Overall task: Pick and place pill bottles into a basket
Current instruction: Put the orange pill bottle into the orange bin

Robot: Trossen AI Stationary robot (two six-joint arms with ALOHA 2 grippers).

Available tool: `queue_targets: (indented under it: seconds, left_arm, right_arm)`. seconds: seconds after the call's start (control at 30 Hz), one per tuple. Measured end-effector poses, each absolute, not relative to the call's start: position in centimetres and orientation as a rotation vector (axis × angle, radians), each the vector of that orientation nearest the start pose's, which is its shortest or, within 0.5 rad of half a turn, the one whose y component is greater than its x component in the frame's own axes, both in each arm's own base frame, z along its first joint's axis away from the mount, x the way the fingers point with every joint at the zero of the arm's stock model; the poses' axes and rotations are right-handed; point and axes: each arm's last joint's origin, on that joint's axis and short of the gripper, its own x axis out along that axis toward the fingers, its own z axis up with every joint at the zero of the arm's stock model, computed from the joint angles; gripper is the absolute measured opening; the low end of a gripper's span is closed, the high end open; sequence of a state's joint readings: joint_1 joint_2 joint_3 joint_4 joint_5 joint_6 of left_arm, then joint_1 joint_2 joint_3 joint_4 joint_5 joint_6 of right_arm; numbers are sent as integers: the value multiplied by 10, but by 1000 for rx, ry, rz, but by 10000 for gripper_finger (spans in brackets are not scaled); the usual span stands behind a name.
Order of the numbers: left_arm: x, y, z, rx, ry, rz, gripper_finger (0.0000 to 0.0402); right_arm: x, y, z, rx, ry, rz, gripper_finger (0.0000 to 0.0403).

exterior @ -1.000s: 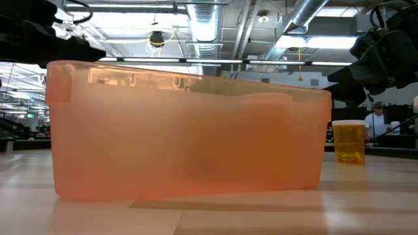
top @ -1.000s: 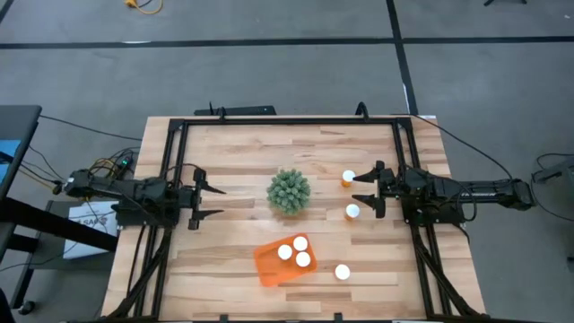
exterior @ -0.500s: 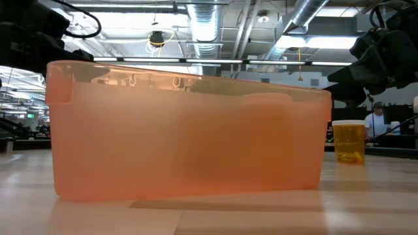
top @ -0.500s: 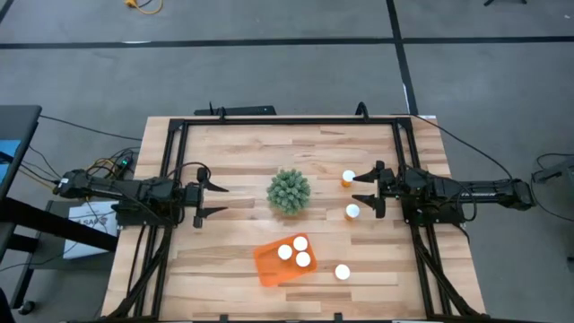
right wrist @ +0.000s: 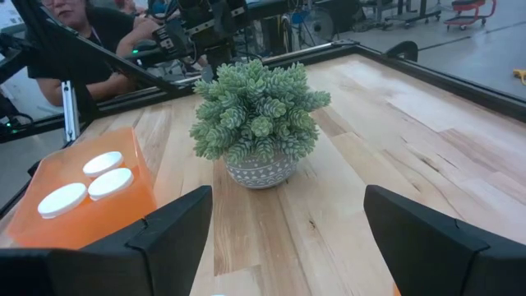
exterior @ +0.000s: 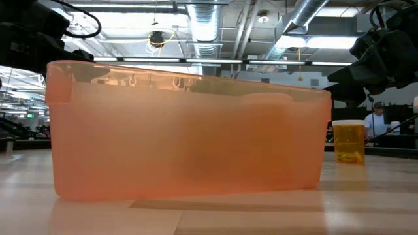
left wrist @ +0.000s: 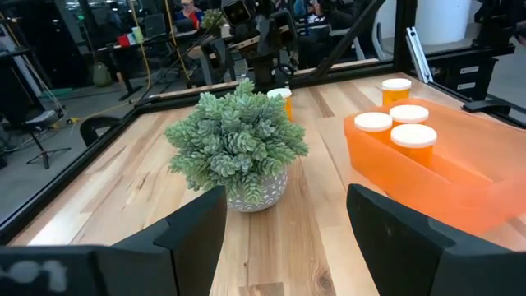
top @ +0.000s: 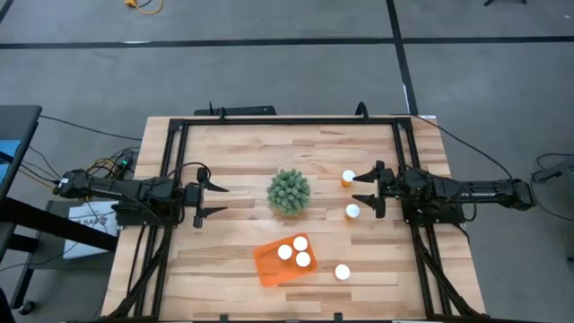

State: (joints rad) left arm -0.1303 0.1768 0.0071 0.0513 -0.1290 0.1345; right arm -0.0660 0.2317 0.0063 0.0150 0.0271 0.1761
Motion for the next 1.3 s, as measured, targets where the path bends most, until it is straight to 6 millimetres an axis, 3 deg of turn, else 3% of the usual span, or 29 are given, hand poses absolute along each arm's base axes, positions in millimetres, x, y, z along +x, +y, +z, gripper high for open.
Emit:
queue_targets:
  seconds: [0.3,0.6,0.83,0.97,1.3]
  left_arm:
    - [107,-10,156,145,118,-8,242]
    - [107,-10,156,149,117,-9,242]
    - [107,-10,156,156,117,-10,242]
    - [107,-10,156,142,117,-9,242]
    - [107,-10,156,150,117,-9,242]
  right_arm:
    - [111,-14,165,185,33,-228,311]
    - [115,-15,214,49,285,-255,311]
    - [138,-23,243,-40,563,-525,311]
    - [156,-27,238,-26,687,-575,311]
    - [185,-27,202,157,882,-572,311]
